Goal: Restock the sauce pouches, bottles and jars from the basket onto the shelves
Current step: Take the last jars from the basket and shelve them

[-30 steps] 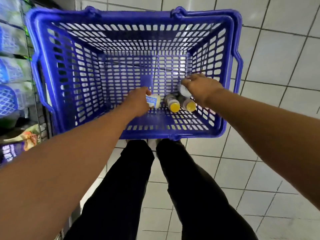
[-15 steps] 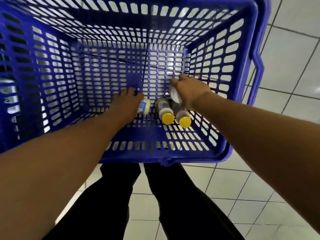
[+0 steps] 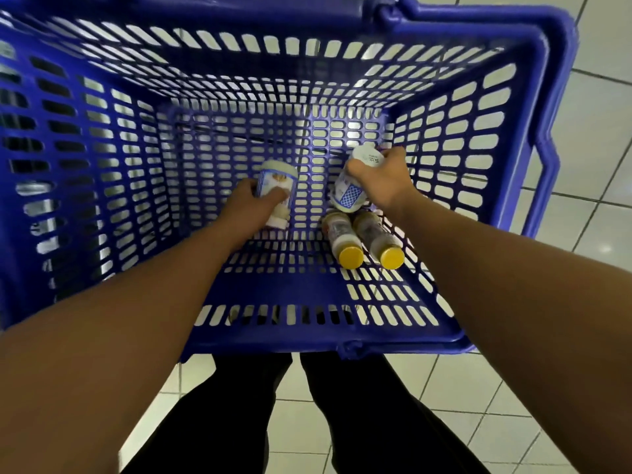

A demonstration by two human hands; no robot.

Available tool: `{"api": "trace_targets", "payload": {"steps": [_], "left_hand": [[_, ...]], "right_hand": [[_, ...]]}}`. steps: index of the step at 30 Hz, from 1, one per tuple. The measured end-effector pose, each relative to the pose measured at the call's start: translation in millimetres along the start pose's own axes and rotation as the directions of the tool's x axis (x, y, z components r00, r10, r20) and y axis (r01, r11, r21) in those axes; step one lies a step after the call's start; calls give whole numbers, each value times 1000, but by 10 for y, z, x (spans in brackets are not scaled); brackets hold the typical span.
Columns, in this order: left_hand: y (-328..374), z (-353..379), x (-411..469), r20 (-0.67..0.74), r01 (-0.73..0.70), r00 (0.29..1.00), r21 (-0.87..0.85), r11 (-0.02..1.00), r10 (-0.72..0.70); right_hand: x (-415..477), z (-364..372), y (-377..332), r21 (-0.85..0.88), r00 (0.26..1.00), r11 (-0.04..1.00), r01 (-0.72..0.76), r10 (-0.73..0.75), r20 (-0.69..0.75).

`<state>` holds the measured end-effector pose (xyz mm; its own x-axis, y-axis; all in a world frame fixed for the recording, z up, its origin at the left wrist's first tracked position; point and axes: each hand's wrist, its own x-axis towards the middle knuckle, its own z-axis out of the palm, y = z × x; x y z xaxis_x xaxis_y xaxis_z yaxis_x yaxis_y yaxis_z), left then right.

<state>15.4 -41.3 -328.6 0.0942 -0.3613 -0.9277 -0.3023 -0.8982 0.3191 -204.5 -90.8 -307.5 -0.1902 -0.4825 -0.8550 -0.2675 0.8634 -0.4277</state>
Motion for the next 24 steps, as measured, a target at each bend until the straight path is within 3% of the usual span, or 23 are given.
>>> {"api": "trace_targets", "payload": {"steps": [5, 8, 12, 18, 24], "left_hand": [[214, -144, -164, 21, 71, 997, -234, 970, -68], [373, -194, -404, 63, 33, 998, -278, 960, -15], [612, -235, -822, 105, -6, 993, -348, 937, 45], [999, -335, -1596, 157, -33, 982, -421, 906, 108], [1535, -534, -2678, 164, -110, 960, -528, 842, 228]], "right_hand": [[-230, -47, -86, 61, 996, 998, 15, -20, 89], [-518, -72, -200, 185, 991, 982, 31, -54, 124], [-1002, -110, -483, 432, 980, 898, -86, -2, 199], [-1817, -345, -929, 543, 960, 826, -154, -6, 280], [-2830, -659, -1439, 603, 982, 797, -30, -90, 168]]}}
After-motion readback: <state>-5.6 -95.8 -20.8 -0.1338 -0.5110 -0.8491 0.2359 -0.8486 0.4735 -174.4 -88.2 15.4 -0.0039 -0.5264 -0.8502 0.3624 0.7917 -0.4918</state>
